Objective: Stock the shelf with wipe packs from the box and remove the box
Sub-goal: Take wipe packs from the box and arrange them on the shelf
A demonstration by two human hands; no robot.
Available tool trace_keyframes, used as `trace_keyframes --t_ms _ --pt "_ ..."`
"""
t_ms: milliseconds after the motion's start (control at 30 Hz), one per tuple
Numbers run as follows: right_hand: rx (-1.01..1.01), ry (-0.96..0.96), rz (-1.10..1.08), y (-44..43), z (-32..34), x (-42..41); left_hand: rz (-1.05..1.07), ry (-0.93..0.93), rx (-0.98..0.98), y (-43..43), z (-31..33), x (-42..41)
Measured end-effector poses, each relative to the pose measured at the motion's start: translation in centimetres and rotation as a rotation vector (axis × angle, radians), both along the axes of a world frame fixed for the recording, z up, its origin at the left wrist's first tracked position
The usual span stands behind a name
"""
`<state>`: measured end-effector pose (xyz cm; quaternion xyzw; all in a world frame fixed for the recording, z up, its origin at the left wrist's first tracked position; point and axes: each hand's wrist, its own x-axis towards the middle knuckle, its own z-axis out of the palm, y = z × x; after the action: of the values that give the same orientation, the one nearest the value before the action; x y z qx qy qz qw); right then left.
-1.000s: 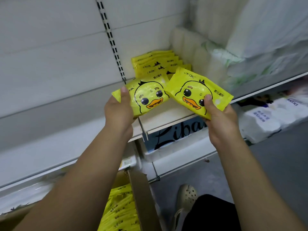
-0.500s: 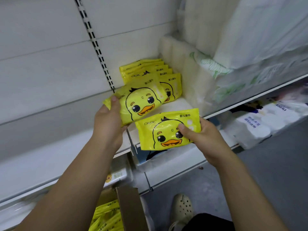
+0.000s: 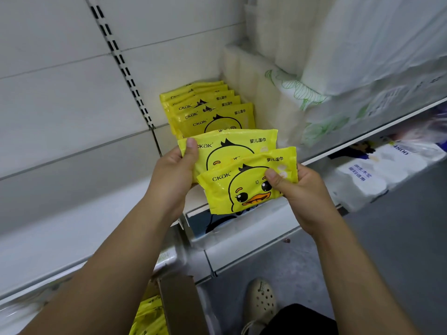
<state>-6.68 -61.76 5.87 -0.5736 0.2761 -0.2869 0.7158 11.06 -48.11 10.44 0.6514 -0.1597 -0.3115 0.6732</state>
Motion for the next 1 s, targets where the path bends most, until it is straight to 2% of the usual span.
trace_keyframes --t_ms 233,633,733,833,933,1000 --pt "0.061 -0.001 -0.016 -0.4 -0.5 0.1 0.020 0.050 -0.056 -1.5 -0.3 0.3" --pt "0.066 0.044 -0.072 -1.2 -1.2 0.3 0.190 0.049 -0.071 -3.6 -2.0 1.4" --pt "0.067 0.051 -0.059 -1.3 -1.3 0.5 0.085 -0.157 0.056 -2.9 -2.2 1.9" --pt "0.065 0.060 -0.064 -1.3 -1.3 0.6 -0.081 -0.440 0.305 -1.8 -2.2 3.6" --pt "0.051 0.073 -0.077 -1.3 -1.2 0.7 -0.035 -0.645 0.414 -1.9 -1.9 4.8" --pt "0.046 0.079 -0.086 -1.2 -1.2 0.8 -0.010 -0.707 0.428 -2.6 -1.6 4.9"
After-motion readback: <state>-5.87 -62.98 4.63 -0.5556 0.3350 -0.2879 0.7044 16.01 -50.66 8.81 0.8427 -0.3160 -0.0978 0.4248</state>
